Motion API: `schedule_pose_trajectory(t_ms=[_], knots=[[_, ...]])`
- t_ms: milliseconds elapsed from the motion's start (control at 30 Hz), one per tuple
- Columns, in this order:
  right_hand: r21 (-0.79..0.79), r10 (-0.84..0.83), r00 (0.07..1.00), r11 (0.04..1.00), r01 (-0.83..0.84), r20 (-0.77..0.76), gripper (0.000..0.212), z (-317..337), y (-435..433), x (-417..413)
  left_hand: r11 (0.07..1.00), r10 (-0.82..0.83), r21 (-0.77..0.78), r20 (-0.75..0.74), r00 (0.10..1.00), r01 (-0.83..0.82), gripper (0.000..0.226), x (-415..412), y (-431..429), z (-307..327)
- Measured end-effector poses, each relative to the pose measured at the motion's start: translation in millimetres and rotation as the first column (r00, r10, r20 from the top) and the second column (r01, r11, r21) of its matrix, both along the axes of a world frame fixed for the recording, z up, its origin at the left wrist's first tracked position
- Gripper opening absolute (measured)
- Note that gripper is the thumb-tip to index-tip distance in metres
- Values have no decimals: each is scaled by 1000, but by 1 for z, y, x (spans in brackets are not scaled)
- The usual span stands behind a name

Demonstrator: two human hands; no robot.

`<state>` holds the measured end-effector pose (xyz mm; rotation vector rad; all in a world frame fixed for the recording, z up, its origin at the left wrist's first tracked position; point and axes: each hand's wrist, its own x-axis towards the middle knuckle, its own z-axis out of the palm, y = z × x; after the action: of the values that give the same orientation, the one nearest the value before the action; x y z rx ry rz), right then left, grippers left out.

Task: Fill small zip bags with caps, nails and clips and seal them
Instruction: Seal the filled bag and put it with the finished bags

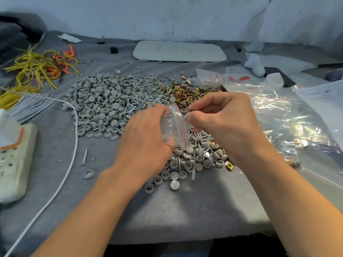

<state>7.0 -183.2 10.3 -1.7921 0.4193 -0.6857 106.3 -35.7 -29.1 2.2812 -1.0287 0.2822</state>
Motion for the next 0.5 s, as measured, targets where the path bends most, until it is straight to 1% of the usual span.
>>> schedule_pose_trajectory(t_ms=[67,133,200,233,300,367,400,433,500], knots=[[-21,43,997,999,-44,-60,16,-1,7,6,999,-36,-17,-26,999,35,50,1,-1,1],[-35,85,984,995,-92,-157,10,-4,15,11,997,-72,-17,-50,996,71,39,0,-1,1],[-74,92,977,991,-108,-194,5,-8,22,15,997,-81,6,-70,994,82,35,-3,-1,-2],[-99,90,977,989,-111,-193,5,-8,26,16,997,-77,3,-97,992,78,37,-3,-1,-3],[-178,87,974,976,-126,-210,9,-8,30,16,996,-75,-53,-192,979,66,43,-3,1,-2],[-290,62,968,948,-134,-244,15,-6,31,15,988,-115,-136,-303,946,76,47,-2,3,0],[-323,50,966,937,-133,-254,17,-5,32,14,982,-144,-169,-347,927,89,48,-1,4,2],[-332,49,966,934,-134,-253,19,-4,33,13,977,-164,-189,-375,912,98,49,-1,5,3],[-294,70,971,946,-137,-228,17,-3,34,13,974,-174,-205,-396,902,98,52,0,7,7]])
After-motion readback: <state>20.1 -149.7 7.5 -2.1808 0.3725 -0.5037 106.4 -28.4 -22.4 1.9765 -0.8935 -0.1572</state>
